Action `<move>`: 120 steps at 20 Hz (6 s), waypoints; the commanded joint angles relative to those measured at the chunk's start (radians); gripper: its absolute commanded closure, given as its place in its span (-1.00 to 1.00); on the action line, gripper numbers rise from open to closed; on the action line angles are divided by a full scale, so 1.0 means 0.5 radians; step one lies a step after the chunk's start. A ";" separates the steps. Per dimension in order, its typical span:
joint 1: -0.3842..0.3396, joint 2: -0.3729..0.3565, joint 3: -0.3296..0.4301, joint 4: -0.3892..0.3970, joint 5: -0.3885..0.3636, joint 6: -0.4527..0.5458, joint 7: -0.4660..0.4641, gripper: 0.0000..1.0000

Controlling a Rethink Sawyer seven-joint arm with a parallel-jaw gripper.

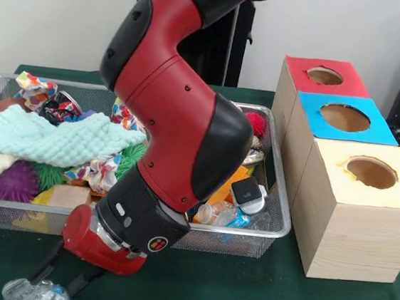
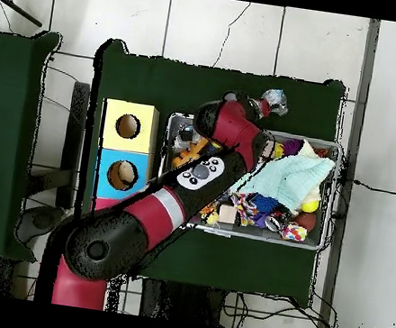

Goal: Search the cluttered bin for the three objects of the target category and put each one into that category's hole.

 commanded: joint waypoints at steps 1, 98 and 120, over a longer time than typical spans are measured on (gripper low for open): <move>-0.031 0.064 0.495 -0.066 -0.273 0.085 -0.374 -1.00; -1.223 -1.623 2.488 0.781 -2.355 0.552 -2.741 1.00; -1.629 -1.431 3.182 0.523 -2.367 0.757 -3.417 1.00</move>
